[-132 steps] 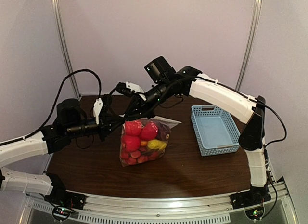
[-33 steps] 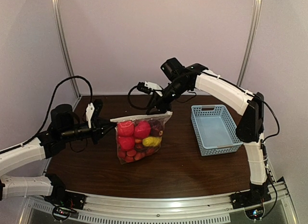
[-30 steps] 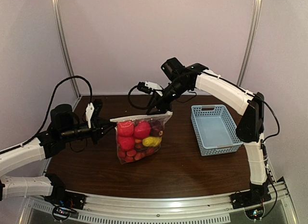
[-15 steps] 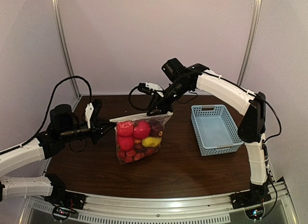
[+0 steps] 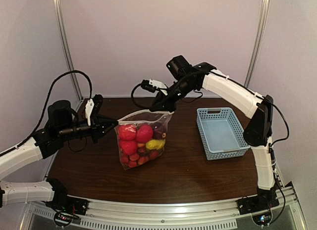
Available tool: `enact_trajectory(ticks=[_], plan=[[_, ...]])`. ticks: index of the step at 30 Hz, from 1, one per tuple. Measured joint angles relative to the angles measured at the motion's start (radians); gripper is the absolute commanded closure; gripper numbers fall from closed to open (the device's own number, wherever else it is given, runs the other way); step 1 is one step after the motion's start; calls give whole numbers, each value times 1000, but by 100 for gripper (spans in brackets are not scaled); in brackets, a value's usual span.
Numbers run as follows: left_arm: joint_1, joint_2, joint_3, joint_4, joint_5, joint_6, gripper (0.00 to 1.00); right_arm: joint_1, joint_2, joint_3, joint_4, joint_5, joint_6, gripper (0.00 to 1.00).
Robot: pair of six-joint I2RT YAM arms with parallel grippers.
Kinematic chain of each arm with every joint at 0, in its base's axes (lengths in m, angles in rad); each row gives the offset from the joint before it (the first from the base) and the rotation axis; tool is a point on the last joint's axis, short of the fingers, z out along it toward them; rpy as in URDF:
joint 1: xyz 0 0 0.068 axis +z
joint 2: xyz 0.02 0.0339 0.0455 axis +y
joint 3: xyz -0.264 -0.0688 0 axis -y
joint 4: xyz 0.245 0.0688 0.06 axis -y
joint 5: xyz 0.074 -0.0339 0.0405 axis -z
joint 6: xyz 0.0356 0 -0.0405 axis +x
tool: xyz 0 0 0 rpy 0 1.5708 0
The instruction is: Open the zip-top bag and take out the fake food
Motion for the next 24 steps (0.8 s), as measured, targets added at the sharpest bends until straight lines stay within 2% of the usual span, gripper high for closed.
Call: enact_trajectory(ticks=[2, 4, 9, 15, 18, 24], plan=[[0, 0, 1, -6, -4, -2, 47, 0, 0, 2, -1, -2, 0, 100], [0, 6, 19, -48, -19, -23, 39, 0, 0, 2, -1, -1, 1, 100], [0, 95, 194, -160, -74, -87, 37, 3, 0, 5, 14, -2, 10, 100], [0, 373, 560, -332, -59, -103, 42, 12, 0, 47, 22, -12, 33, 100], [0, 499, 673, -435, -21, -102, 43, 14, 0, 49, 33, -22, 51, 100], [0, 648, 766, -597, 58, -106, 44, 23, 0, 49, 56, -26, 71, 100]])
